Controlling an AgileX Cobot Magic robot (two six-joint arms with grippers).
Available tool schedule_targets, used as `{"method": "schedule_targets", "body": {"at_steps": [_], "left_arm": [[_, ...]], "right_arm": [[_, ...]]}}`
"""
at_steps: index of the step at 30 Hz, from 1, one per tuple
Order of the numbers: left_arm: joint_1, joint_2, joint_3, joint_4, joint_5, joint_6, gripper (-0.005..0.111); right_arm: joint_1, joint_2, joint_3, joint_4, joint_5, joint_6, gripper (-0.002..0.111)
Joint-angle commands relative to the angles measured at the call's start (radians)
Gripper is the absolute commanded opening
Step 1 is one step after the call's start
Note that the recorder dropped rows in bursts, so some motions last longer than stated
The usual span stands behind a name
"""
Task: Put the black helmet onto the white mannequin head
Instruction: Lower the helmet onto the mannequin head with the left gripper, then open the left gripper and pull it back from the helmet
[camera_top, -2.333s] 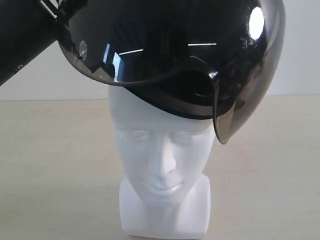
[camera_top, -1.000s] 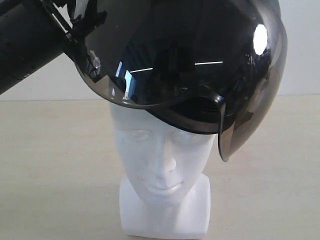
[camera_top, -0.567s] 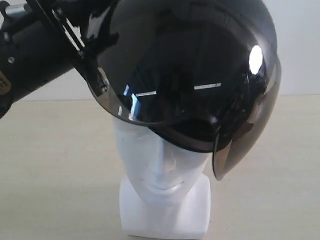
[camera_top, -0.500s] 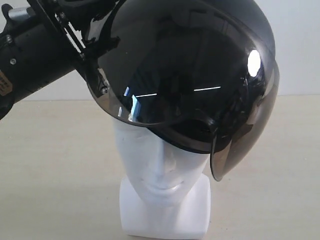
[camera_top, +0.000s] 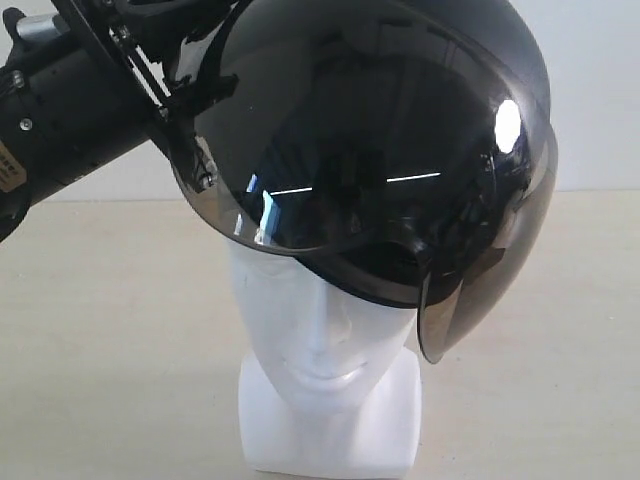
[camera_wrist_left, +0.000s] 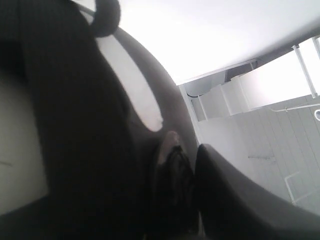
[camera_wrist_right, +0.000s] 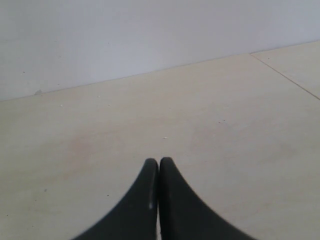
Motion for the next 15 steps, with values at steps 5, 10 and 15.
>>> {"method": "schedule_targets", "body": {"at_steps": [5, 10, 15], "left_arm": [[0.116, 0.025, 0.006, 0.07, 0.174, 0.12, 0.004], [0.142, 0.025, 0.021, 0.08, 0.183, 0.12, 0.004], [0.15, 0.025, 0.028, 0.105, 0.237, 0.141, 0.004]], "right_arm": [[0.003, -0.005, 0.0, -0.006, -0.005, 0.0, 0.0], [0.003, -0.005, 0.0, -0.006, -0.005, 0.0, 0.0], [0.003, -0.005, 0.0, -0.006, -0.005, 0.0, 0.0]]}}
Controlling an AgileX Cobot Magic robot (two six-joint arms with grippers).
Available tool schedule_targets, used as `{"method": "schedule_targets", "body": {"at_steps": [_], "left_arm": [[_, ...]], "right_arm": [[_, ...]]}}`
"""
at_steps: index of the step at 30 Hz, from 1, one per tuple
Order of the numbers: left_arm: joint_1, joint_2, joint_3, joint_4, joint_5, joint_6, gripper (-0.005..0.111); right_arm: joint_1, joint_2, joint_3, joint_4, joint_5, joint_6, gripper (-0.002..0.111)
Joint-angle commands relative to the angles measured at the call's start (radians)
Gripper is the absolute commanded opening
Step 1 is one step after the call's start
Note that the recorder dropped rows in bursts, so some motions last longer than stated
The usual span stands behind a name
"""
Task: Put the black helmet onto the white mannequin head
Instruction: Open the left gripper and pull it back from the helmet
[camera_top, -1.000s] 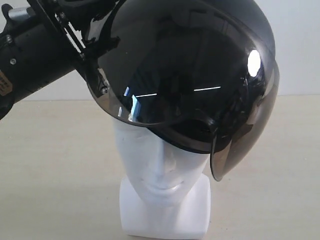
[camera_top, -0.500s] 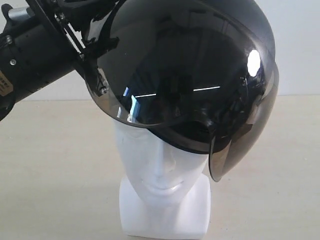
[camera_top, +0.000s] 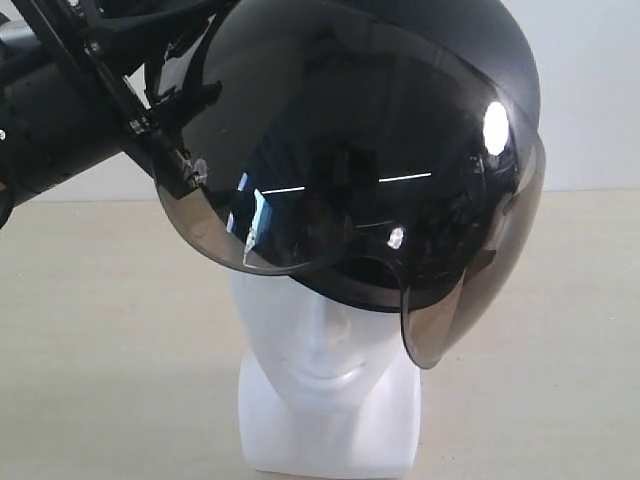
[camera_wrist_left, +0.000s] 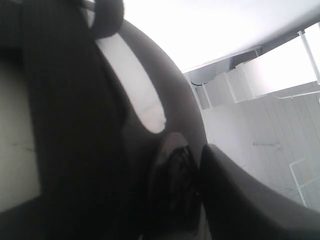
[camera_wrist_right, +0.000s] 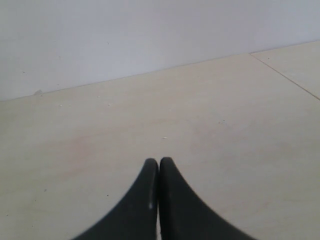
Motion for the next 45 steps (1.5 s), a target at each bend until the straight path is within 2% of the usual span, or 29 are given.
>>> {"method": "schedule_targets", "body": {"at_steps": [1, 15, 22, 27, 39, 45], "left_arm": [[0.065, 0.02, 0.018, 0.0, 0.301, 0.171, 0.004], [0.088, 0.02, 0.016, -0.033, 0.35, 0.217, 0.004], [0.13, 0.018, 0.016, -0.031, 0.265, 0.217, 0.004], [0.155, 0.016, 0.016, 0.008, 0.299, 0.217, 0.004], [0.155, 0.016, 0.016, 0.064, 0.324, 0.231, 0.004], [0.229, 0.016, 0.016, 0.113, 0.304, 0.235, 0.004]], "right_arm": [[0.003, -0.005, 0.0, -0.006, -0.005, 0.0, 0.0], [0.003, -0.005, 0.0, -0.006, -0.005, 0.0, 0.0], [0.003, -0.005, 0.0, -0.006, -0.005, 0.0, 0.0], [0.003, -0.005, 0.0, -0.006, -0.005, 0.0, 0.0], [0.003, -0.005, 0.0, -0.006, -0.005, 0.0, 0.0], [0.003, -0.005, 0.0, -0.006, -0.005, 0.0, 0.0]]}}
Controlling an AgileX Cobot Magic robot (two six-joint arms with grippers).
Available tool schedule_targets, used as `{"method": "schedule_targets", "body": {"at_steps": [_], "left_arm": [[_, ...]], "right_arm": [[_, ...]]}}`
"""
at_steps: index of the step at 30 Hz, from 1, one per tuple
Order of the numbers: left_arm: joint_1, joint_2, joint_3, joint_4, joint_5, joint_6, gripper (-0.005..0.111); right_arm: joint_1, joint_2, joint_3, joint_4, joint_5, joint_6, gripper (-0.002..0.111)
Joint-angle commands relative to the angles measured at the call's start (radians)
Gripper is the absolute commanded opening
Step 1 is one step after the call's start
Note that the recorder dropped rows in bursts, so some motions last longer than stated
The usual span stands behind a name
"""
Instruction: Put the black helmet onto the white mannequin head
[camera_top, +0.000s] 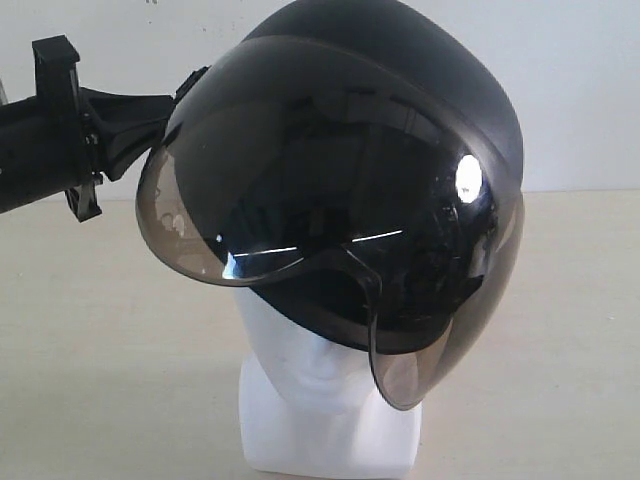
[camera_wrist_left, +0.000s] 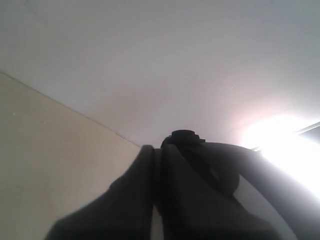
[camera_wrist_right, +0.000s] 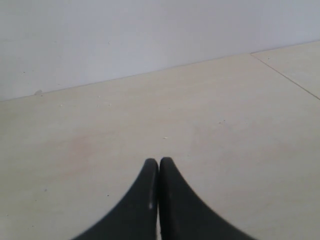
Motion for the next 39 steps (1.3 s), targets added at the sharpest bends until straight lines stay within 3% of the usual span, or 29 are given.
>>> {"method": "schedule_targets", "body": {"at_steps": [1, 10, 17, 25, 39], "left_arm": [[0.071, -0.003, 0.002, 0.061, -0.017, 0.001, 0.004], [0.194, -0.003, 0.002, 0.202, -0.116, -0.057, 0.004], [0.249, -0.005, 0.002, 0.306, -0.173, -0.123, 0.004], [0.254, -0.005, 0.002, 0.261, -0.246, -0.125, 0.004], [0.254, -0.053, 0.002, 0.268, -0.252, -0.135, 0.004]], "right_arm": [[0.003, -0.005, 0.0, -0.006, -0.005, 0.0, 0.0], [0.003, -0.005, 0.0, -0.006, -0.005, 0.0, 0.0], [0.003, -0.005, 0.0, -0.006, -0.005, 0.0, 0.0], [0.003, -0.005, 0.0, -0.006, -0.005, 0.0, 0.0], [0.003, -0.005, 0.0, -0.014, -0.035, -0.006, 0.0]]}}
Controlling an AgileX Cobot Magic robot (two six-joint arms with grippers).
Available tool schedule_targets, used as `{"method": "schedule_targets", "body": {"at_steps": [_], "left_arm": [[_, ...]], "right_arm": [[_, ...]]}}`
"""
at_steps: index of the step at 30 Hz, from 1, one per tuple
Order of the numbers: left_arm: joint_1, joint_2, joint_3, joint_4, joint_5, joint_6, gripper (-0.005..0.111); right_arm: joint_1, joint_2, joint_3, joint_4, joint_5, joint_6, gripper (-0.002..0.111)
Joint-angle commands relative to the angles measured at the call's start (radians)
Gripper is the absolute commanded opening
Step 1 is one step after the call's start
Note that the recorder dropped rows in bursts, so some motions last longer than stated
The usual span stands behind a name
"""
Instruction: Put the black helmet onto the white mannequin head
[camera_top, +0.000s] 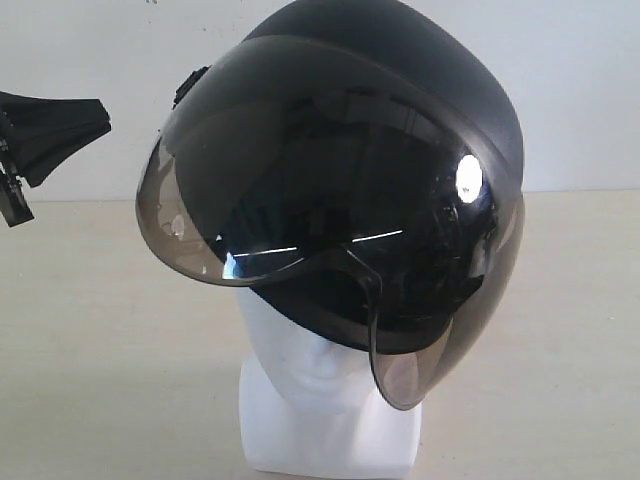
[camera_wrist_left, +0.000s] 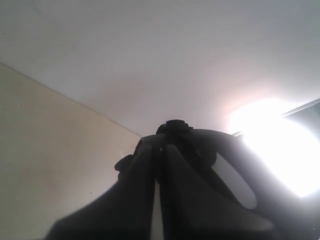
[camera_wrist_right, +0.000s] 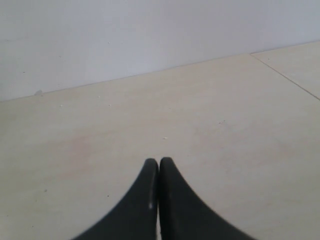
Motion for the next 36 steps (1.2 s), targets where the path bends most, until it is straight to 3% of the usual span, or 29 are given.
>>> {"method": "schedule_targets", "body": {"at_steps": [1, 7, 11, 12, 13, 14, 15, 16, 17, 22, 26, 30, 36], "left_arm": [[0.002, -0.046, 0.002, 0.004, -0.013, 0.007, 0.004], [0.002, -0.083, 0.002, 0.014, -0.013, 0.007, 0.004], [0.002, -0.114, 0.002, 0.009, -0.013, 0.007, 0.004], [0.002, -0.121, 0.002, 0.0, -0.013, 0.007, 0.004], [0.002, -0.132, 0.002, -0.026, -0.013, 0.007, 0.004], [0.002, -0.134, 0.002, -0.041, -0.013, 0.007, 0.004], [0.002, -0.136, 0.002, -0.079, -0.013, 0.007, 0.004], [0.002, -0.136, 0.002, -0.091, -0.013, 0.007, 0.004], [0.002, -0.136, 0.002, -0.102, -0.013, 0.009, 0.004], [0.002, -0.138, -0.051, 0.069, -0.013, 0.059, 0.004], [-0.006, -0.138, -0.102, 0.295, 0.021, 0.062, 0.004], [-0.119, -0.177, -0.148, 0.528, 0.155, 0.02, 0.004], [-0.304, -0.249, -0.162, 0.528, 0.178, 0.025, 0.004]], "right_arm": [[0.003, -0.005, 0.0, -0.013, -0.069, -0.01, 0.0], [0.003, -0.005, 0.0, 0.019, -0.47, 0.097, 0.0], [0.003, -0.005, -0.013, 0.043, -0.848, 0.283, 0.0], [0.003, -0.005, -0.051, 0.036, -0.789, 0.315, 0.0], [0.003, -0.005, -0.19, -0.018, -0.493, 0.341, 0.0], [0.003, -0.005, -0.254, -0.054, -0.361, 0.341, 0.0], [0.003, 0.063, -0.405, -0.08, -0.104, 0.326, 0.0], [0.005, 0.099, -0.463, -0.08, -0.025, 0.321, 0.0], [0.013, 0.208, -0.603, -0.067, 0.171, 0.276, 0.0], [0.041, 0.686, -0.989, 0.001, 0.881, 0.135, 0.0], [0.041, 0.916, -1.024, -0.042, 0.934, 0.094, 0.0], [0.041, 1.03, -1.024, 0.045, 0.934, 0.011, 0.0], [0.041, 1.055, -1.024, 0.182, 0.934, -0.102, 0.0]]}}
